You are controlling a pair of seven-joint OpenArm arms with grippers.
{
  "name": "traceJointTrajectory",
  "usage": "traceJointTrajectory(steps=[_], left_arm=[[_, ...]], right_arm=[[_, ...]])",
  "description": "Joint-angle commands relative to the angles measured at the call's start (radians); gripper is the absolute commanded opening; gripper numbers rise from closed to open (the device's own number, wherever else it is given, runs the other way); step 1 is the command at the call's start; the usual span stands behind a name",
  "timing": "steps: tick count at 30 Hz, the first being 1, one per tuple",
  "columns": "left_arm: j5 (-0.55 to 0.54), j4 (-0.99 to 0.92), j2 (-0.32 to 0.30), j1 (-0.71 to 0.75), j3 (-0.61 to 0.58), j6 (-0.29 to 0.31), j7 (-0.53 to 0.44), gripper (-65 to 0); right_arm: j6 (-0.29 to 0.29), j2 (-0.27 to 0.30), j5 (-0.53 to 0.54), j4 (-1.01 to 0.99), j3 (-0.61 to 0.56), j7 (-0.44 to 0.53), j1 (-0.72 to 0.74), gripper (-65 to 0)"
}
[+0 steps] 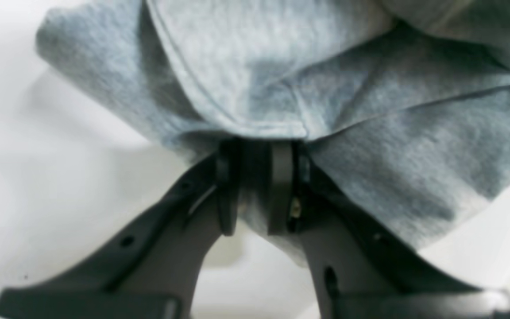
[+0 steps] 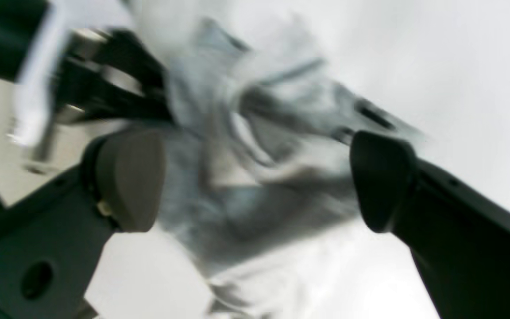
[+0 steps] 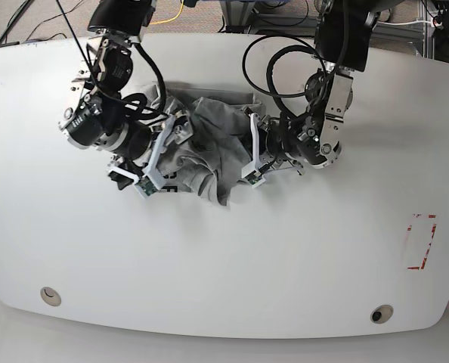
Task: Layout the t-shirt on the table in an organized manner, then fold the t-shirt properly
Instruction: 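Fold the shirt end with the right gripper toward the left gripper, then release the shirt with the left gripper and raise it away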
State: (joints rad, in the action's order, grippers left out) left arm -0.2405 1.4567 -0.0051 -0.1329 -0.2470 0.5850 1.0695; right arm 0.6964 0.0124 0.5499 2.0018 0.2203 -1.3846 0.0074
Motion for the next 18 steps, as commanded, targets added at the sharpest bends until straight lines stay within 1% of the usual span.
traceJointTrajectory(steps=[1, 2, 5, 11, 16, 18], left_arm=[[0.003, 0.014, 0.003, -0.015, 0.001, 0.007, 0.010, -55.4], [0.003, 0.020, 0.003, -0.015, 0.002, 0.007, 0.010, -55.4], [0.003, 0.046, 0.003, -0.015, 0.002, 0.007, 0.010, -55.3], [0.003, 0.126, 0.003, -0.014, 0.002, 0.008, 0.015, -55.0], [0.003, 0.206, -0.002, -0.009, 0.004, 0.010, 0.015, -55.0], [0.003, 0.238, -0.003, -0.009, 0.016, 0.010, 0.016, -55.0]], right_arm=[[0.002, 0.025, 0.022, 0.017, 0.015, 0.024, 0.021, -1.4], [0.002, 0.037, 0.022, 0.017, 0.015, 0.024, 0.019, -1.4], [0.002, 0.051, 0.022, 0.017, 0.011, 0.026, 0.016, -1.4], [0.002, 0.053, 0.022, 0.012, 0.008, 0.026, 0.015, -1.4], [0.002, 0.053, 0.022, -0.036, 0.004, 0.027, 0.024, -1.4], [0.002, 0.054, 0.020, -0.051, -0.015, 0.027, 0.036, -1.4]])
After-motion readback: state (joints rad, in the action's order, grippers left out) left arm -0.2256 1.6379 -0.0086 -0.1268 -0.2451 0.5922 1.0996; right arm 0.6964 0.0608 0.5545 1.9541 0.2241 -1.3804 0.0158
